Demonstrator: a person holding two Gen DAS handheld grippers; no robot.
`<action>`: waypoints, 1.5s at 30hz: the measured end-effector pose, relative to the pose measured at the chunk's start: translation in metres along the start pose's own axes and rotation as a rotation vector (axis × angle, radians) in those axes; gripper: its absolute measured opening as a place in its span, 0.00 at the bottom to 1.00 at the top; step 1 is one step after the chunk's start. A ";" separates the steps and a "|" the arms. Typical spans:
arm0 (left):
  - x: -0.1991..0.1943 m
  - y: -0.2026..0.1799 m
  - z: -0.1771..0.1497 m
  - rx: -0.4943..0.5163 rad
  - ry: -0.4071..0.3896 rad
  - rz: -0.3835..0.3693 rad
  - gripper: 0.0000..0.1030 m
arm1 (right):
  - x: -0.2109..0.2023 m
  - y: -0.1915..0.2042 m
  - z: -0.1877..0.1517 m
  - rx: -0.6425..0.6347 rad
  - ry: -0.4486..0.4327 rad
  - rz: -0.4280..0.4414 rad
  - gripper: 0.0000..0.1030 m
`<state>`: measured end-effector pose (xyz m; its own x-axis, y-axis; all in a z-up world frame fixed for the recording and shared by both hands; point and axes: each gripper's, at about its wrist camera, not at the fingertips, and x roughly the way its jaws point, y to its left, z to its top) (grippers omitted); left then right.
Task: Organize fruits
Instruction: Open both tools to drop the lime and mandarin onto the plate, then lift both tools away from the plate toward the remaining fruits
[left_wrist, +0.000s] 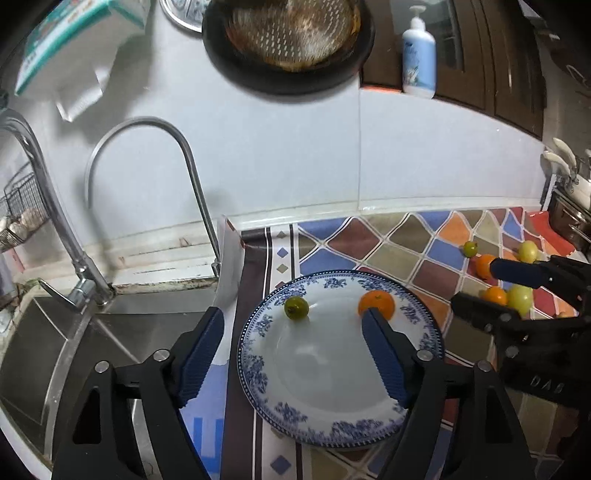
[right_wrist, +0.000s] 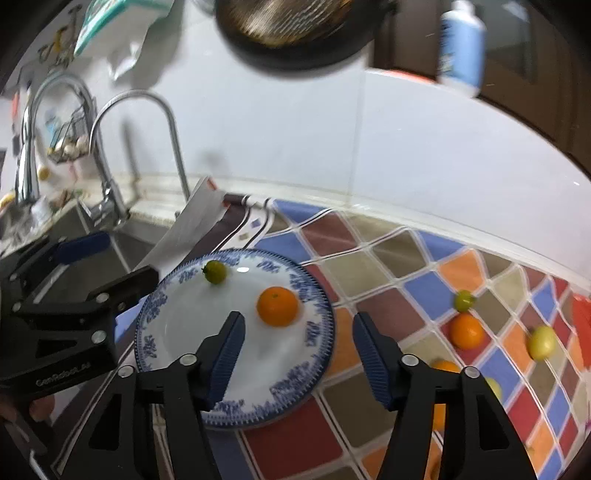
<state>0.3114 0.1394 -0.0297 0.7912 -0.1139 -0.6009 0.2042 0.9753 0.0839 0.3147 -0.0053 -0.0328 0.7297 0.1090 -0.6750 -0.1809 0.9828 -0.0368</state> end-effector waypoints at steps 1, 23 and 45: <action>-0.005 -0.002 -0.001 0.003 -0.007 -0.003 0.77 | -0.009 -0.002 -0.002 0.014 -0.014 -0.013 0.61; -0.109 -0.089 -0.017 0.012 -0.171 -0.013 0.92 | -0.144 -0.055 -0.054 0.097 -0.193 -0.141 0.78; -0.094 -0.210 -0.034 0.148 -0.142 -0.157 0.92 | -0.176 -0.155 -0.113 0.090 -0.187 -0.212 0.78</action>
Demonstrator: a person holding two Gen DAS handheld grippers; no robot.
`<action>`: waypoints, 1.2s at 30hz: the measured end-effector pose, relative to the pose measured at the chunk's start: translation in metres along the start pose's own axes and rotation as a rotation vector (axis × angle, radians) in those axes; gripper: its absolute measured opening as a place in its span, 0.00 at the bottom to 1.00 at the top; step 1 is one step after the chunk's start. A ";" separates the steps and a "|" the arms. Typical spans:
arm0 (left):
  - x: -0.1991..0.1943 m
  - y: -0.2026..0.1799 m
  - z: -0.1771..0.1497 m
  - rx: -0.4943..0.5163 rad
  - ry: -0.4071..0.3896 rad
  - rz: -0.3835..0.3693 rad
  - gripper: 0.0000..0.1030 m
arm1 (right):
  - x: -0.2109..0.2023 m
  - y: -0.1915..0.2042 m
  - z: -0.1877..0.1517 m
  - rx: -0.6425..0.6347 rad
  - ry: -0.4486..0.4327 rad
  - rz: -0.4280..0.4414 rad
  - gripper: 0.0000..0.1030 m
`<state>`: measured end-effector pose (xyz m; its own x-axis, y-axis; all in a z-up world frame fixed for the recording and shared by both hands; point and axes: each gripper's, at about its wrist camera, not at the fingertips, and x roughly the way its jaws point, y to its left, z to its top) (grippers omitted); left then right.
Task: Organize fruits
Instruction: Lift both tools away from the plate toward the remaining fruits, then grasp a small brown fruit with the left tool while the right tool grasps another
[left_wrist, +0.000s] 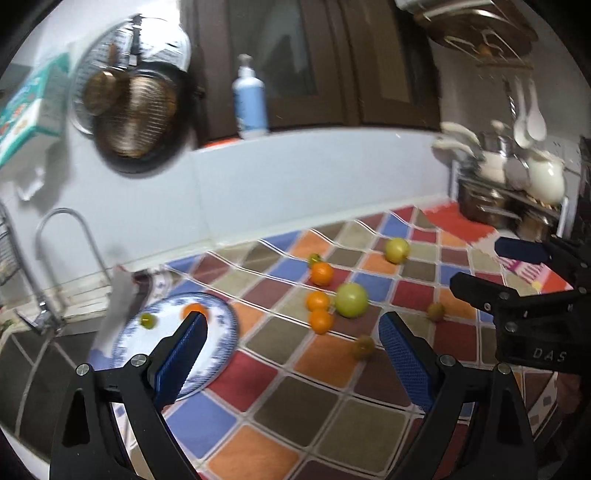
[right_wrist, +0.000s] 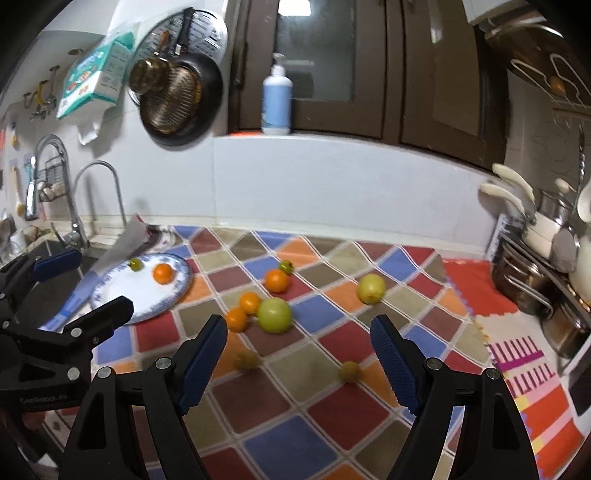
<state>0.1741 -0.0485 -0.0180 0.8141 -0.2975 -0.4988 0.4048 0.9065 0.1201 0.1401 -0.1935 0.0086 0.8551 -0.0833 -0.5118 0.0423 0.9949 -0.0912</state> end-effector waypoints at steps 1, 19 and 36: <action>0.006 -0.003 -0.001 0.009 0.012 -0.012 0.92 | 0.004 -0.004 -0.003 0.004 0.017 -0.005 0.78; 0.089 -0.033 -0.025 0.089 0.198 -0.152 0.74 | 0.072 -0.039 -0.037 0.068 0.208 -0.028 0.78; 0.142 -0.048 -0.032 0.062 0.331 -0.252 0.43 | 0.124 -0.063 -0.052 0.137 0.335 0.020 0.58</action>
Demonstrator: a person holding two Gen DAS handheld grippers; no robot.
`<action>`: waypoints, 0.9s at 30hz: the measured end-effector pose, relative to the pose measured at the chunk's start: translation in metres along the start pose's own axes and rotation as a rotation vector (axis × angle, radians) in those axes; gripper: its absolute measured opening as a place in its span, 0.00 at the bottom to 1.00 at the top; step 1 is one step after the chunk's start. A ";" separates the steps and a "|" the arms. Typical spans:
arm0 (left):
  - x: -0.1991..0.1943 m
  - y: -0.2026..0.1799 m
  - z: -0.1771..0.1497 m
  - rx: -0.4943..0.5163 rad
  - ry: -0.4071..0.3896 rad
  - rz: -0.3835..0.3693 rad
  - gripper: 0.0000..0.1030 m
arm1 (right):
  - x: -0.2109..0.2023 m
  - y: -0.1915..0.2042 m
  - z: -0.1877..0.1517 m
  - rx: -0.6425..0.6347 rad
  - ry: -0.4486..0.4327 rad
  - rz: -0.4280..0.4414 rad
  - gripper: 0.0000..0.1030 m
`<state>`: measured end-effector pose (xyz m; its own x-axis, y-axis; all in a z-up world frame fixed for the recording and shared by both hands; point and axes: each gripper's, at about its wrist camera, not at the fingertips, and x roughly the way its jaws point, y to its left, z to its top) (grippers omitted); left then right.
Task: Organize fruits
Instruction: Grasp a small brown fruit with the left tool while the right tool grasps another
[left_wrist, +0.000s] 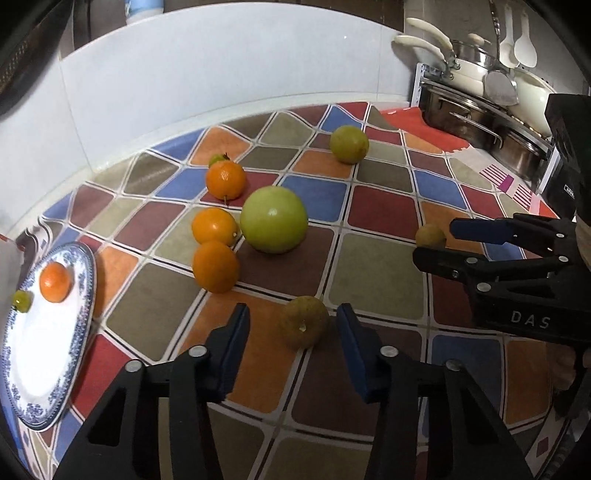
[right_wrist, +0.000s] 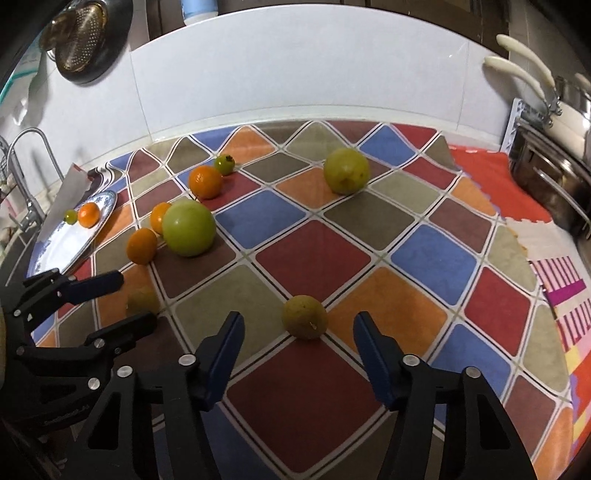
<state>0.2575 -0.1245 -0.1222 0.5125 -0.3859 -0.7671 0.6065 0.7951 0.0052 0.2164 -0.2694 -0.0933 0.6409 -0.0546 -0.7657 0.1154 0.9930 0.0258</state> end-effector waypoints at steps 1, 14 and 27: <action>0.002 0.000 0.000 -0.003 0.006 -0.008 0.39 | 0.002 0.000 0.000 0.001 0.004 0.002 0.55; 0.003 -0.001 0.000 -0.010 0.016 -0.046 0.27 | 0.013 -0.002 0.000 -0.011 0.009 0.004 0.28; -0.040 0.004 0.001 -0.038 -0.070 -0.005 0.27 | -0.019 0.020 0.000 -0.041 -0.052 0.052 0.28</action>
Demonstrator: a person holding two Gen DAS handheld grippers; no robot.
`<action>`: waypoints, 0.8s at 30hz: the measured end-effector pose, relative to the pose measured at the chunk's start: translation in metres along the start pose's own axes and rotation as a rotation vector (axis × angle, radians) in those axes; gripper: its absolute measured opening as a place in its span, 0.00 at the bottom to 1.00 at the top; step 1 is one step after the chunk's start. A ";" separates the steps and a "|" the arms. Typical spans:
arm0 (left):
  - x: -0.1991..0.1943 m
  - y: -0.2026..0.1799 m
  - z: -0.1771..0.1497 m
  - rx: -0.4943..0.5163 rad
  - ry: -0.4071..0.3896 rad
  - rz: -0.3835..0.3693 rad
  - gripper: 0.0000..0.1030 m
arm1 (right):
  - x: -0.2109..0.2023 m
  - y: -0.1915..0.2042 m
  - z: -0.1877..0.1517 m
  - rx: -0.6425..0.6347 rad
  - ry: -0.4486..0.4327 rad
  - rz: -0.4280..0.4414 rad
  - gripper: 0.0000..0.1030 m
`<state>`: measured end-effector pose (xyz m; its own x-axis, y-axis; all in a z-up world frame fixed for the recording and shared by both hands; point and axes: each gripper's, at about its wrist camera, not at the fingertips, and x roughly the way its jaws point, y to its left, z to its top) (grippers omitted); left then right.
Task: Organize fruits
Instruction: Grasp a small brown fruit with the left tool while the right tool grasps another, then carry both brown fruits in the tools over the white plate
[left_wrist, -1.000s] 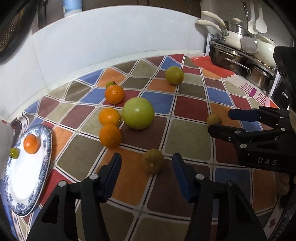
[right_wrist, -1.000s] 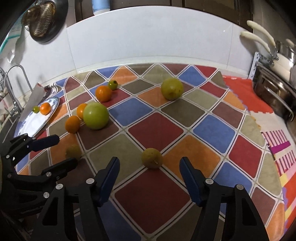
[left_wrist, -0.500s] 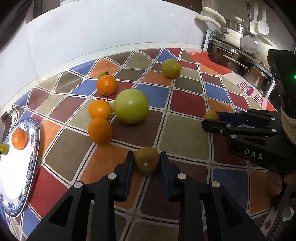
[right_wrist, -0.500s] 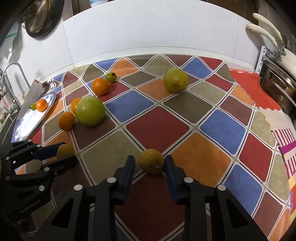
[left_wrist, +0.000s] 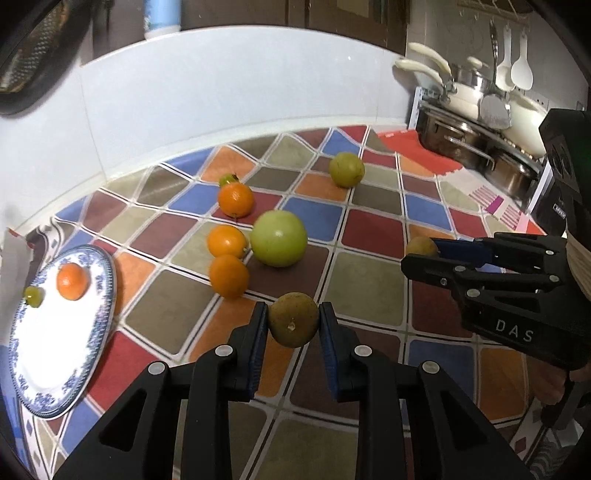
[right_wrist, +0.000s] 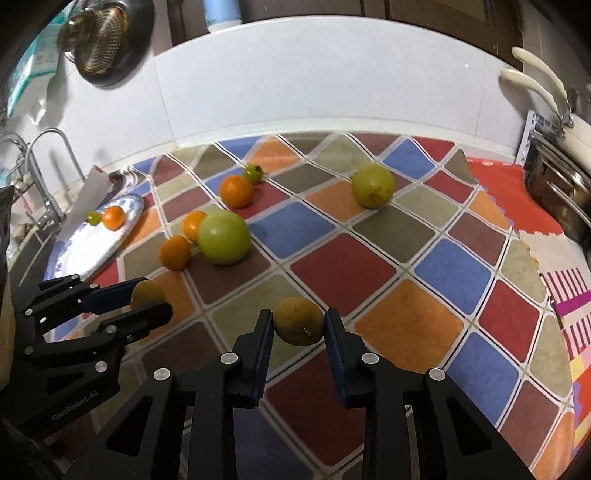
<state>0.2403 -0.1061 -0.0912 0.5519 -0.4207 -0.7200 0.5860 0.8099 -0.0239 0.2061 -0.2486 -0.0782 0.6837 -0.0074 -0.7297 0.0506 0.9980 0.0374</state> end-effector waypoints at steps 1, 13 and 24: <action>-0.004 0.001 0.000 -0.002 -0.006 0.005 0.27 | -0.004 0.003 0.000 -0.005 -0.007 0.004 0.28; -0.055 0.019 -0.016 -0.073 -0.085 0.068 0.27 | -0.043 0.047 0.002 -0.080 -0.100 0.084 0.28; -0.096 0.049 -0.033 -0.146 -0.137 0.184 0.27 | -0.059 0.098 0.005 -0.178 -0.155 0.177 0.28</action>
<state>0.1967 -0.0121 -0.0468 0.7223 -0.3043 -0.6210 0.3821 0.9241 -0.0085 0.1741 -0.1508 -0.0284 0.7740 0.1718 -0.6094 -0.1980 0.9799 0.0247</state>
